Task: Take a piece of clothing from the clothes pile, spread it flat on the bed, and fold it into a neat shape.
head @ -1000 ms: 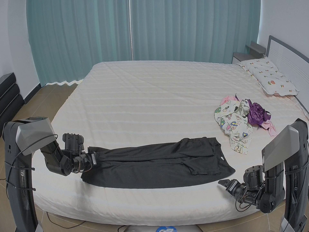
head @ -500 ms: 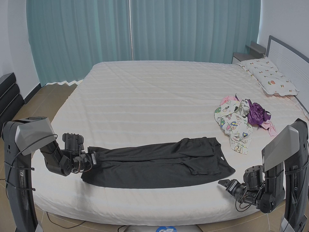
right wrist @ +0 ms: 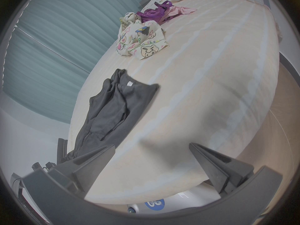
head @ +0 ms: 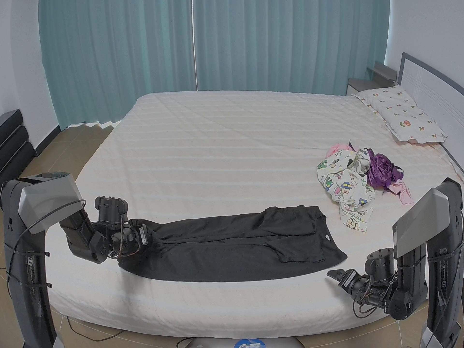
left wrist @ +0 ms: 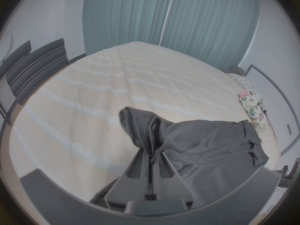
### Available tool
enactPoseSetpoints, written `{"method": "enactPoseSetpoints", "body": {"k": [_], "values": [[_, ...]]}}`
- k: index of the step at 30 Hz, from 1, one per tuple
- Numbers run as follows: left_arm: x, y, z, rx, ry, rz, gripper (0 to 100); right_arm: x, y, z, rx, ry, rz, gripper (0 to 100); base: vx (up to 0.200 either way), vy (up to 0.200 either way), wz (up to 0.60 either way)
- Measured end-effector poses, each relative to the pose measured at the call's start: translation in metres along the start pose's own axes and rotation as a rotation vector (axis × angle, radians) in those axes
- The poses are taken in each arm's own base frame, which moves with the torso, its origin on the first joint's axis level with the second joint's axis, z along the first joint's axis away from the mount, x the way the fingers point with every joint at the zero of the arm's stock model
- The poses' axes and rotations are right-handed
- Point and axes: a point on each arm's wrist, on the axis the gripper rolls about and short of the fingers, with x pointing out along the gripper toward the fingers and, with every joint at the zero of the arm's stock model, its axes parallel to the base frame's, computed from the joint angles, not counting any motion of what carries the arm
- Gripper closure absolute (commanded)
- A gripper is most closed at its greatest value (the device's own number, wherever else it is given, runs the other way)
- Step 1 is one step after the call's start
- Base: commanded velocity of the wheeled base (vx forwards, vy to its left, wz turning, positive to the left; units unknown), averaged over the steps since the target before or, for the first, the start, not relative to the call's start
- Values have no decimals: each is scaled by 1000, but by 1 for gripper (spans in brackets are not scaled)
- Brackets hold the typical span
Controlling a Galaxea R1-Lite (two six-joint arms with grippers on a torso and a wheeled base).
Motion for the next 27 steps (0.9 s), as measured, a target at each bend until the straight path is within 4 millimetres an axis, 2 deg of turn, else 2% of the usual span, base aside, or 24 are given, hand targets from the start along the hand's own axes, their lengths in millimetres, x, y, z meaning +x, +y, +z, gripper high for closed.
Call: {"method": "enactPoseSetpoints", "body": {"k": [27], "values": [[-22,-60,-8,36,-6,-106,100,0,0,0,0,1,-1,0,0,0,0]]}}
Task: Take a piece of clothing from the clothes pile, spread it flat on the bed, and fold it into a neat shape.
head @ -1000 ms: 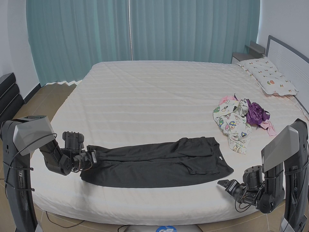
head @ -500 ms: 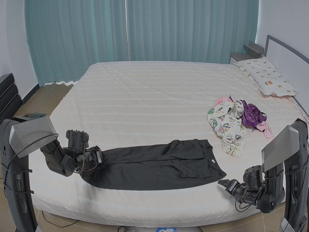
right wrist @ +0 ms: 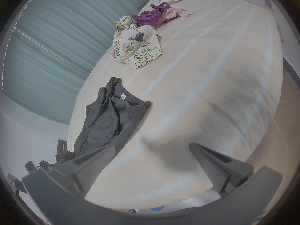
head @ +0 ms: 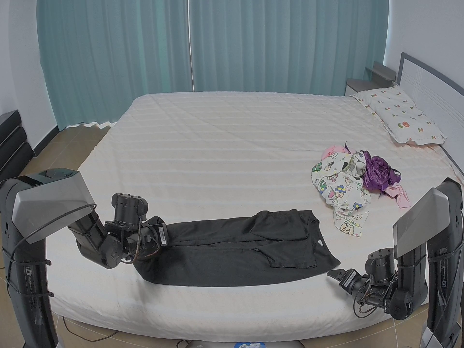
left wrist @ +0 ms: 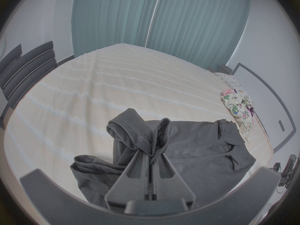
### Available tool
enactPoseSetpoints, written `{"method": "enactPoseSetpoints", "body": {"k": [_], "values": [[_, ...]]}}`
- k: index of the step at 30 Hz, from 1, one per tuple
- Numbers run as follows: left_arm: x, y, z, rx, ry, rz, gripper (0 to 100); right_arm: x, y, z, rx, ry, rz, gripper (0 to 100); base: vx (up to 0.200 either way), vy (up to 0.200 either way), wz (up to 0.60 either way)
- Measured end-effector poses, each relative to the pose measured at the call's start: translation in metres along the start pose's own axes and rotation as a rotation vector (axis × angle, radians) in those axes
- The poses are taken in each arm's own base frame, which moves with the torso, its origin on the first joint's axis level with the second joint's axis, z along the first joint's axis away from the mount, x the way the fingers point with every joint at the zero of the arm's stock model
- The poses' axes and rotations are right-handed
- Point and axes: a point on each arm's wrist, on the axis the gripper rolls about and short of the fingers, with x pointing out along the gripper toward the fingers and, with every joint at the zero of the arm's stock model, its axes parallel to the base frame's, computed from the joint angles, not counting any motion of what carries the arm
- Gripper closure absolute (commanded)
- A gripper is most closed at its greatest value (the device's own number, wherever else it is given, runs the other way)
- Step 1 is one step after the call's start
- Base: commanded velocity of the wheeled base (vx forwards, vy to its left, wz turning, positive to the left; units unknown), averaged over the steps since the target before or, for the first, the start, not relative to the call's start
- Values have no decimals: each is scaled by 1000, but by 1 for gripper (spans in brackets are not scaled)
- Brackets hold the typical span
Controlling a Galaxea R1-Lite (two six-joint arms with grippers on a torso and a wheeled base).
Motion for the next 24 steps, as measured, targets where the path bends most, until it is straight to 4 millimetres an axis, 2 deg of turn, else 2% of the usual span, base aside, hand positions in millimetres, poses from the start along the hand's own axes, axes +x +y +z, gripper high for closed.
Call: {"method": "enactPoseSetpoints", "body": {"k": [6,12,18,24], "values": [[-4,-13,-4,23,-2,-8,100,0,0,0,0,0,0,0,0,0,0],[-5,-17,-5,29,-1,-13,100,0,0,0,0,0,0,0,0,0,0],[-5,-17,-5,-1,-2,-9,100,0,0,0,0,0,0,0,-200,0,0],[-5,-17,-6,-1,-2,-6,100,0,0,0,0,0,0,0,0,0,0]]}}
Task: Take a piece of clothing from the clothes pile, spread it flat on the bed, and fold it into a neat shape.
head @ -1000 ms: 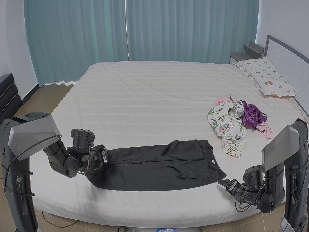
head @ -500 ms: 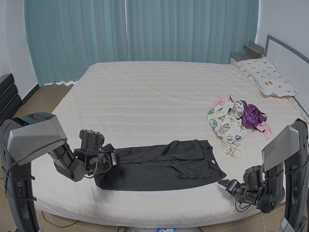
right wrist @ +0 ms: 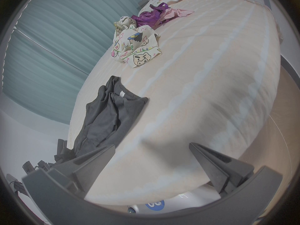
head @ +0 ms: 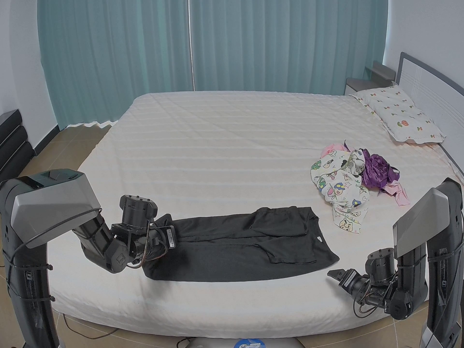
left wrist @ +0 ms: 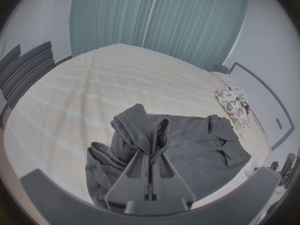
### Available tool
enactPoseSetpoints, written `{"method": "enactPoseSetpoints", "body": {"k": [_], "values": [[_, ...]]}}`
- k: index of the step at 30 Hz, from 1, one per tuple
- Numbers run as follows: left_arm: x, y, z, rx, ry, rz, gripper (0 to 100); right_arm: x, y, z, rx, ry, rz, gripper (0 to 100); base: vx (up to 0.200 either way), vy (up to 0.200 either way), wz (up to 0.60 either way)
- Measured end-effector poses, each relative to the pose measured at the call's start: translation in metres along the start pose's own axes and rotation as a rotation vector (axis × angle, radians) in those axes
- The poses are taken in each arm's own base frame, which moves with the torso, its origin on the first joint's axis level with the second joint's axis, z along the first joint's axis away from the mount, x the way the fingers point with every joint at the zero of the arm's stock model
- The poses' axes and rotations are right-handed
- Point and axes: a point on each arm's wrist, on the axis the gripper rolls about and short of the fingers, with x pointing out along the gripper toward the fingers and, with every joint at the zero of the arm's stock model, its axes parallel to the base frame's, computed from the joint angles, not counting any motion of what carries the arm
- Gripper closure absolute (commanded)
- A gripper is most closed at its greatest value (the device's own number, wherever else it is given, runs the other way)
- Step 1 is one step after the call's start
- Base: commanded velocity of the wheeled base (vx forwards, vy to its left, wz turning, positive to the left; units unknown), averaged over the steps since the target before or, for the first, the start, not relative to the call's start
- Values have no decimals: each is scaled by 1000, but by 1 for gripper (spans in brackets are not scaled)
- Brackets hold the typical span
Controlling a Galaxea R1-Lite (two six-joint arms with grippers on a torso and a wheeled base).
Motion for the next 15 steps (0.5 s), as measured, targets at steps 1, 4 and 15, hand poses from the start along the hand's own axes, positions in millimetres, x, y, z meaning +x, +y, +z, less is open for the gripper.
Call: {"method": "enactPoseSetpoints", "body": {"k": [1,4,15], "values": [[0,0,0,0,-2,1,100,0,0,0,0,0,0,0,0,0,0],[1,-1,4,-4,-14,0,100,0,0,0,0,0,0,0,0,0,0],[5,-3,12,-8,-29,10,100,0,0,0,0,-1,1,0,0,-73,0]]}}
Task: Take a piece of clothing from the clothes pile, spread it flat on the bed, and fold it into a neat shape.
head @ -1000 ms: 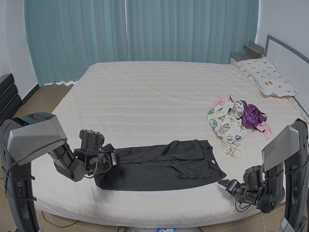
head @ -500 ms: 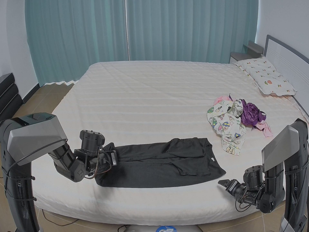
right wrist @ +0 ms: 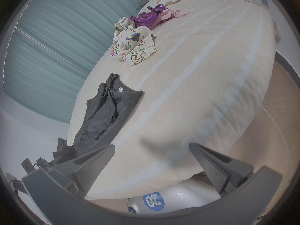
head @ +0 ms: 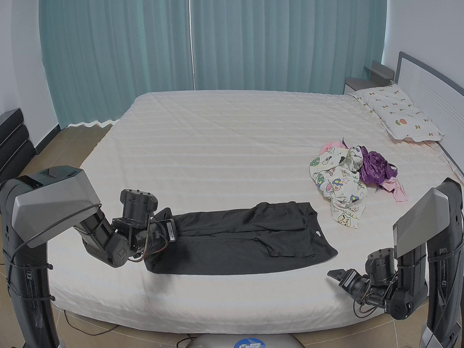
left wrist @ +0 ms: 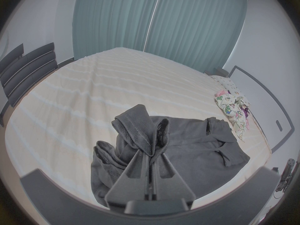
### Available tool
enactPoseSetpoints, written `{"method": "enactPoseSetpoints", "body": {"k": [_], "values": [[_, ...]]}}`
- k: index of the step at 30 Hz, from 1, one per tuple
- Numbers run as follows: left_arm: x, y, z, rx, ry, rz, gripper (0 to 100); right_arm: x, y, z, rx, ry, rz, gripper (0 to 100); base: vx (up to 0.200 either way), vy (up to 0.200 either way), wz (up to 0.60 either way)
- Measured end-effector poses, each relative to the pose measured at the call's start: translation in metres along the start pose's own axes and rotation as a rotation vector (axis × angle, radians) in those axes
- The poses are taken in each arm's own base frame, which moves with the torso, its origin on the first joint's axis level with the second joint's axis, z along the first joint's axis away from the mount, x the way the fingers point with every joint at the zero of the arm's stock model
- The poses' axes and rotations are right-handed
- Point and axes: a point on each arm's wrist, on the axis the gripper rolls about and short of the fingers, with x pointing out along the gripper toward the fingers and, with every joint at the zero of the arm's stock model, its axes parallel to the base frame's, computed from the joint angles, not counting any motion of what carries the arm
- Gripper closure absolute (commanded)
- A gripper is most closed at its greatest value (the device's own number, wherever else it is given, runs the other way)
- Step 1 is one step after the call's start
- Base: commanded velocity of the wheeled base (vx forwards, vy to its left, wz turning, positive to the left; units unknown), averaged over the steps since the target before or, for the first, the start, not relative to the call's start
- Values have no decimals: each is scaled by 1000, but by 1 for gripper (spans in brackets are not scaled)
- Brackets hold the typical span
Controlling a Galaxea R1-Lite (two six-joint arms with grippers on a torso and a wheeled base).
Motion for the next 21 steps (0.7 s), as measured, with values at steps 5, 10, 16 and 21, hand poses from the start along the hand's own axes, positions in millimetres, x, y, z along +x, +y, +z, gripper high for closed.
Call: {"method": "enactPoseSetpoints", "body": {"k": [5,10,16,21], "values": [[2,-3,4,3,-8,15,100,0,0,0,-1,1,-1,0,0,-200,0],[2,-8,5,9,5,16,100,0,0,0,-2,0,0,0,0,-200,0],[3,-16,7,20,13,5,100,0,0,0,-2,0,1,0,0,-200,0],[4,-25,11,14,23,-5,100,0,0,0,-3,0,0,0,0,-200,0]]}}
